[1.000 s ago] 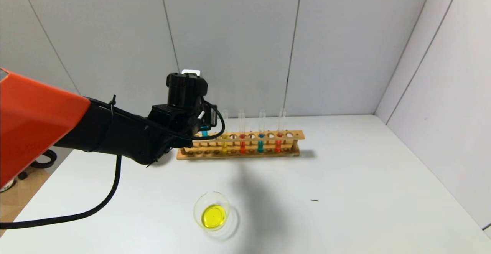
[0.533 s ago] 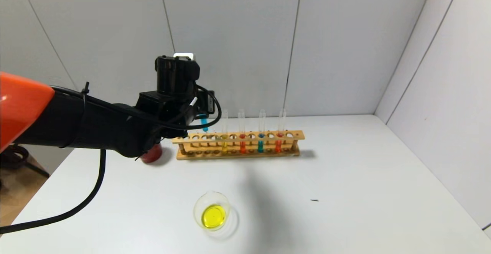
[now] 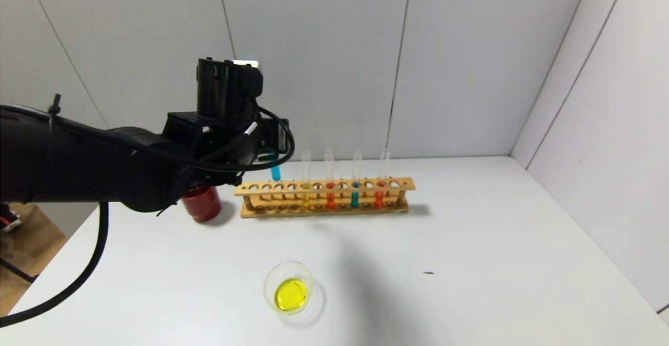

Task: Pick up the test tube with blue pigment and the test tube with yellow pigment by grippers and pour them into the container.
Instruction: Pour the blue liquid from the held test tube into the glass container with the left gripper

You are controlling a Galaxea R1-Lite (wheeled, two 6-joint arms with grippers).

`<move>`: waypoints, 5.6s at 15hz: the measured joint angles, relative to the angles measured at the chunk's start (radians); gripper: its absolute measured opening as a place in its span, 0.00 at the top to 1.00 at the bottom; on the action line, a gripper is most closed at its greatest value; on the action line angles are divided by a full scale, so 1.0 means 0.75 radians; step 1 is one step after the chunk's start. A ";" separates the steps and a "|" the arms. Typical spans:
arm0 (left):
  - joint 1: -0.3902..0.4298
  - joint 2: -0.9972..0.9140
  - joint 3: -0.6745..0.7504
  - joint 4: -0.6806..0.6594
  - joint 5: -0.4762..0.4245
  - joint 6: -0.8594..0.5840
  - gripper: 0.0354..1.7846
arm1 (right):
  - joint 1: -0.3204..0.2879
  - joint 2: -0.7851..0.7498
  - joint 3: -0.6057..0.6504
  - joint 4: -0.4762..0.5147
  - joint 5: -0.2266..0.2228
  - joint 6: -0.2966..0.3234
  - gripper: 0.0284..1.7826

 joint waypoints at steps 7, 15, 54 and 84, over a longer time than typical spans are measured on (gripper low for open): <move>-0.075 -0.218 0.134 0.373 -0.073 0.066 0.85 | 0.000 0.000 0.000 0.001 0.000 0.000 0.04; -0.108 -0.224 0.145 0.791 -0.180 0.084 0.85 | 0.000 0.000 0.000 0.000 0.000 0.000 0.04; -0.211 0.626 -1.016 2.363 -0.138 0.376 0.85 | 0.000 0.000 0.000 0.000 0.000 -0.001 0.04; -0.281 0.795 -1.031 2.374 0.021 0.455 0.85 | 0.000 0.000 0.000 0.000 0.000 -0.001 0.04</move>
